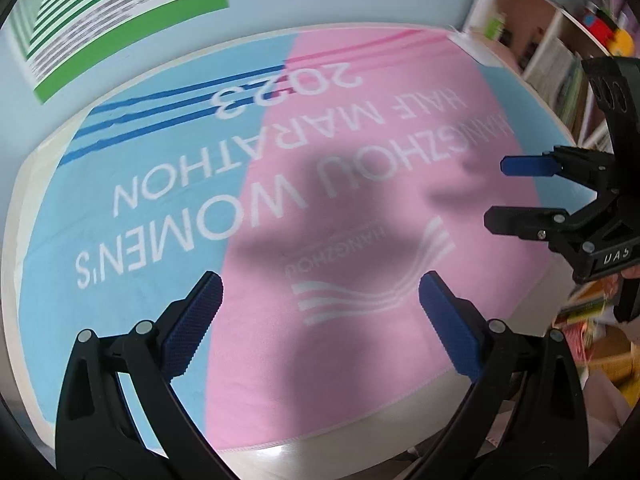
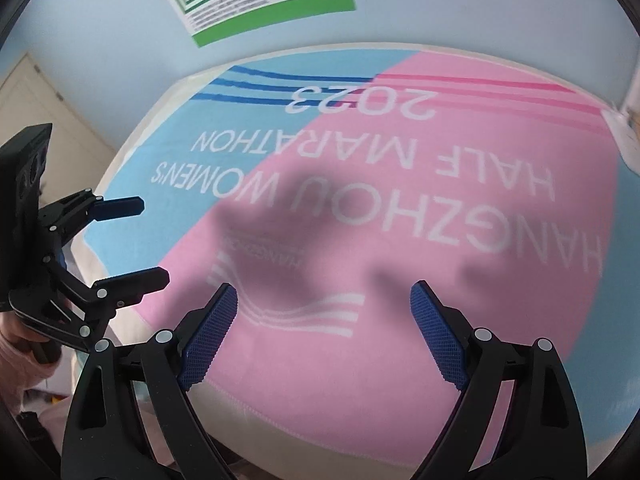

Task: Collect trash

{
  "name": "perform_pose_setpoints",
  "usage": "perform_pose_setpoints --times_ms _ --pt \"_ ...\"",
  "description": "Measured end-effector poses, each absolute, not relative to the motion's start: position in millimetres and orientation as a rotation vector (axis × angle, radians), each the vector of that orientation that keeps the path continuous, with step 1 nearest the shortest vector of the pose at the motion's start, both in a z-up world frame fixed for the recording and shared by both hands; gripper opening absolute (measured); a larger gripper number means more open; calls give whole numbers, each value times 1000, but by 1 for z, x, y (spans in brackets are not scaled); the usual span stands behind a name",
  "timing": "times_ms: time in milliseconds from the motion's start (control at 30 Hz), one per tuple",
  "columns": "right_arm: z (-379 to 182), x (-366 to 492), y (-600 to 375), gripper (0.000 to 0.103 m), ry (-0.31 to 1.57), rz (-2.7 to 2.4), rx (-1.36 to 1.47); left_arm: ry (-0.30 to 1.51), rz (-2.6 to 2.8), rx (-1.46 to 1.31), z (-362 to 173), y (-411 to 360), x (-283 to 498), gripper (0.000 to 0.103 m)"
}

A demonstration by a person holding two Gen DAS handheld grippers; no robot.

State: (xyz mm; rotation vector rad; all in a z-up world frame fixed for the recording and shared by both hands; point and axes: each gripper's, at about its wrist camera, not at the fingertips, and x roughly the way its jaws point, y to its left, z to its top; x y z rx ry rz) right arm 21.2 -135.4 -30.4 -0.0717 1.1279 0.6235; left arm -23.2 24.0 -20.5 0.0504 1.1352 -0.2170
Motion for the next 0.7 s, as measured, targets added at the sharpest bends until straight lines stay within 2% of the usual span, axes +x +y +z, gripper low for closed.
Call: perform_pose_setpoints --times_ms 500,700 --pt "-33 44 -123 88 1085 525 -3 1109 32 -152 -32 62 -24 96" --pt "-32 40 -126 88 1059 464 58 1104 64 -127 -35 63 -22 96"
